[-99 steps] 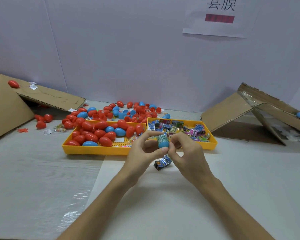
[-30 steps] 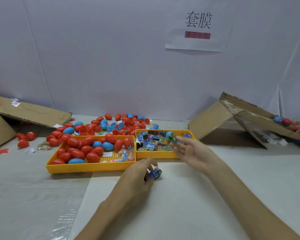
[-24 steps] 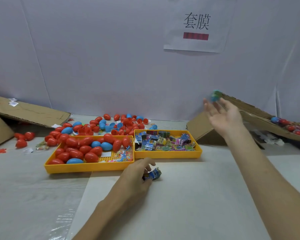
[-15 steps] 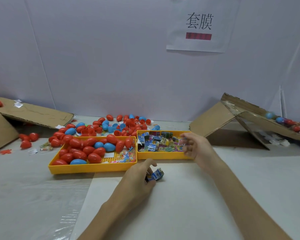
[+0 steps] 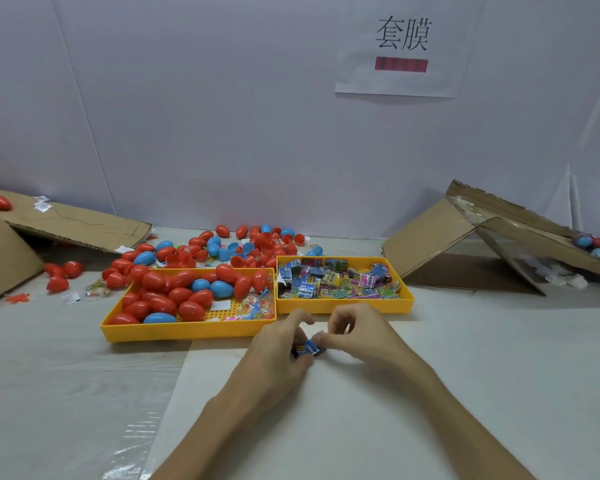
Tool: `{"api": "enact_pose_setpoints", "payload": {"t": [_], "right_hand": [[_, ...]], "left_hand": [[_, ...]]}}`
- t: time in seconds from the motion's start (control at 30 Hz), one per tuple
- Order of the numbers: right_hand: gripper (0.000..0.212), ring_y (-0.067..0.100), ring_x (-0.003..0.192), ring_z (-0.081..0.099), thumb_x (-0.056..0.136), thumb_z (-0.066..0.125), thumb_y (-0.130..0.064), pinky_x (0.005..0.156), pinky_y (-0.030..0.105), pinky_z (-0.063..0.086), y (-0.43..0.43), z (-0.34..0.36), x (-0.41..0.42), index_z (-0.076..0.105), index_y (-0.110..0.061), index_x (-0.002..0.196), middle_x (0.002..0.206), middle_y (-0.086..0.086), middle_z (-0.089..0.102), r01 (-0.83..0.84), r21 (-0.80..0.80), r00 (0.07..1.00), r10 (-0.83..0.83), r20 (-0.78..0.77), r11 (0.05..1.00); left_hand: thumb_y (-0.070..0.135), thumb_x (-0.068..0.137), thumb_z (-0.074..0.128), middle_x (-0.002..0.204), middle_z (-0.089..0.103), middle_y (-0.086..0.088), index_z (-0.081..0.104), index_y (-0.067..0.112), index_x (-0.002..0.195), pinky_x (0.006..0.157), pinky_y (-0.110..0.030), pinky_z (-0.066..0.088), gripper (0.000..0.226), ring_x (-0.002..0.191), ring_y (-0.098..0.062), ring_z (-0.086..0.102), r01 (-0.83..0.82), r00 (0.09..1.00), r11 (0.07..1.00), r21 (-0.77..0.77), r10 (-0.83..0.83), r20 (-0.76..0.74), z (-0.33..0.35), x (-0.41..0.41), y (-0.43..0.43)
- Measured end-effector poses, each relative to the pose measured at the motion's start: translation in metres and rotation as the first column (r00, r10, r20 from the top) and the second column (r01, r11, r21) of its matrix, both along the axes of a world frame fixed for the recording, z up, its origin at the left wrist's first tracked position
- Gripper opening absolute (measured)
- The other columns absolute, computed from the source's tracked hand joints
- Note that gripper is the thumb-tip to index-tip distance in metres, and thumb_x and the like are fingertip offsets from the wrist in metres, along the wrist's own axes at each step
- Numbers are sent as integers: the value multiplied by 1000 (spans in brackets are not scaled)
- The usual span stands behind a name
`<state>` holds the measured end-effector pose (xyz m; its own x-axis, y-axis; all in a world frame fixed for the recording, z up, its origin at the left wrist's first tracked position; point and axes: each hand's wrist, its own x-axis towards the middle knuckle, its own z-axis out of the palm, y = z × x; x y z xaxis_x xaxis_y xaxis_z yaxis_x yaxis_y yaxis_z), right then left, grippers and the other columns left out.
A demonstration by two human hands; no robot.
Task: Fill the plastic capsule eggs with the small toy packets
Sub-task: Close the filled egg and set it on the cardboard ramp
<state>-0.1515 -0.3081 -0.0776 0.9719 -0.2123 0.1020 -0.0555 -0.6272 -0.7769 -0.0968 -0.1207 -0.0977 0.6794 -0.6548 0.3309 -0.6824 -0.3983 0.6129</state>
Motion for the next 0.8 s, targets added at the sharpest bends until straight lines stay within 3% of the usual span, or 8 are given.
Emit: {"api": "enact_pose_setpoints", "payload": {"t": [0.3, 0.57, 0.7, 0.8], "right_hand": [[12, 4, 52, 58, 84, 78, -21, 48, 19, 45, -1, 2, 1, 73, -14, 75, 69, 2, 72, -53, 28, 998, 54, -42, 998], [16, 11, 52, 64, 91, 70, -17, 50, 19, 46, -7, 2, 2, 75, -19, 75, 66, -3, 73, -37, 19, 997, 38, -67, 999], [20, 12, 53, 67, 92, 67, -10, 48, 22, 50, -12, 0, 3, 71, -19, 75, 64, -1, 70, 102, -45, 993, -99, 60, 994], [15, 15, 61, 72, 94, 68, -9, 60, 29, 56, -25, 5, 1, 70, -16, 81, 69, 1, 73, 163, 81, 968, -175, 179, 983]], "left_hand": [[17, 86, 75, 96, 64, 13, 51, 31, 117, 77, -25, 54, 41, 87, -8, 63, 5, 1000, 1000, -2, -5, -12, 1, 0, -1], [18, 87, 74, 96, 63, 15, 51, 33, 115, 77, -24, 54, 39, 87, -6, 63, 3, 1000, 1000, 0, -3, -27, 1, -1, -1], [16, 87, 73, 95, 64, 15, 50, 35, 116, 76, -22, 54, 41, 86, -6, 63, 0, 999, 1000, -12, -1, -40, 1, -1, -1], [19, 87, 73, 96, 63, 17, 49, 37, 116, 77, -22, 55, 42, 87, -6, 64, 1, 998, 1000, -9, -2, -64, 2, -1, 1]]}}
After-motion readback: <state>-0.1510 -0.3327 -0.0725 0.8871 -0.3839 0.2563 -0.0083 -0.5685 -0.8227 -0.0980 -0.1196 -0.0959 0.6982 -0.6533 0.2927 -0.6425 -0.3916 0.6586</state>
